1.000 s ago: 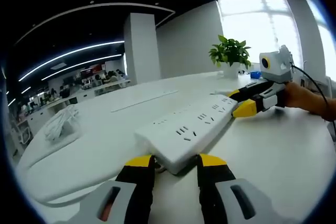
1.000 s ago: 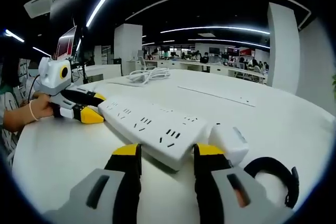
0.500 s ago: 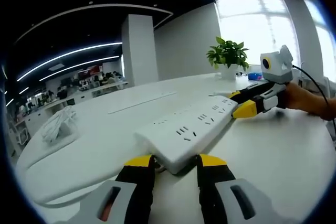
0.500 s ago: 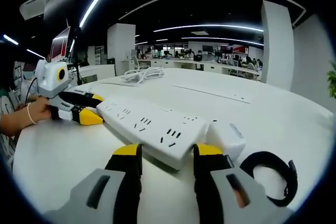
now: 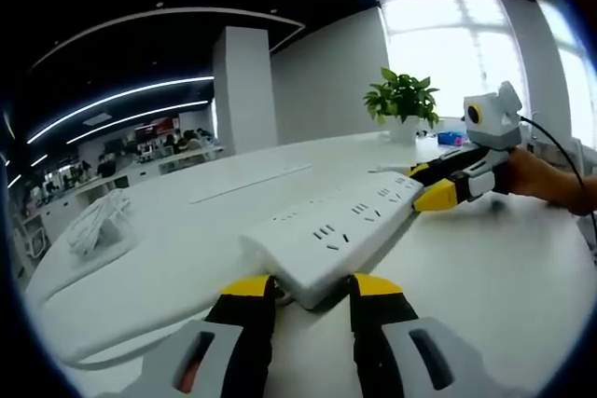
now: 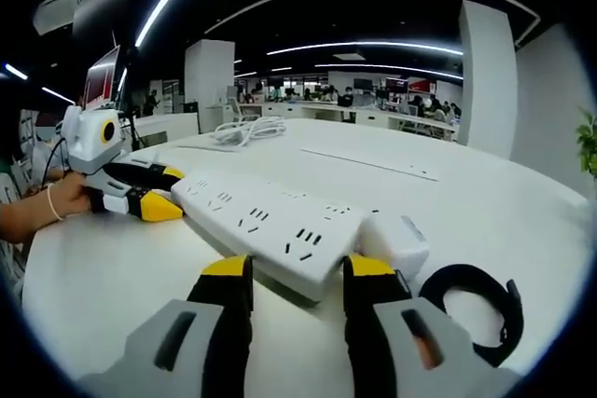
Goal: Straighten the power strip on the desk, plug the charger into it
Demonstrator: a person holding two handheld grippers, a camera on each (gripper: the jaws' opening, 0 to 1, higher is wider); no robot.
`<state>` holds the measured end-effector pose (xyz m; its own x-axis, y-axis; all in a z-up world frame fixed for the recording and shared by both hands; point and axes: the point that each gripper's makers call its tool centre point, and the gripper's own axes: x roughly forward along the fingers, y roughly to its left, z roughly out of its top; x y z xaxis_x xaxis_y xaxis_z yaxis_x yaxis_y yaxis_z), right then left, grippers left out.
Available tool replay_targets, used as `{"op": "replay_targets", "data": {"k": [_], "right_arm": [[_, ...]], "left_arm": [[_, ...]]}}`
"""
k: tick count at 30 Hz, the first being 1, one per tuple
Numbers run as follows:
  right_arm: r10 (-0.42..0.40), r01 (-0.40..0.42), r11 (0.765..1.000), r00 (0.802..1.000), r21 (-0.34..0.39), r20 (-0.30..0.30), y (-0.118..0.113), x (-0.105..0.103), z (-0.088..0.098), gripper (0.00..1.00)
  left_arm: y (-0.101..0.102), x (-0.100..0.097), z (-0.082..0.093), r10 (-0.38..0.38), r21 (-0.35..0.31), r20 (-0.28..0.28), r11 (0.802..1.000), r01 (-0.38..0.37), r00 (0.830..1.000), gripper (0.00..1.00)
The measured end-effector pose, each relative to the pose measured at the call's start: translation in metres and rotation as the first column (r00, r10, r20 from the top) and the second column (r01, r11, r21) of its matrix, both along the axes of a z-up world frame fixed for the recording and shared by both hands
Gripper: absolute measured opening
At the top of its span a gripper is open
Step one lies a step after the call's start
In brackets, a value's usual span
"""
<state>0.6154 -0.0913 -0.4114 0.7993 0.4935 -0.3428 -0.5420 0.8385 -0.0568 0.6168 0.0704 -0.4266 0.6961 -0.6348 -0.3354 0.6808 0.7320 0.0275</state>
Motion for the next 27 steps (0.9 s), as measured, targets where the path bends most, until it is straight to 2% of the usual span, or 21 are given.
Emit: {"op": "replay_targets", "data": {"k": [27], "right_arm": [[-0.022,0.022,0.999,1.0,-0.023,-0.007,-0.0072,-0.0038,-0.0008,0.36]], "left_arm": [[-0.0064,0.0002,0.0,-0.019,0.0,0.001,1.0,0.019,1.0,0.31]]}}
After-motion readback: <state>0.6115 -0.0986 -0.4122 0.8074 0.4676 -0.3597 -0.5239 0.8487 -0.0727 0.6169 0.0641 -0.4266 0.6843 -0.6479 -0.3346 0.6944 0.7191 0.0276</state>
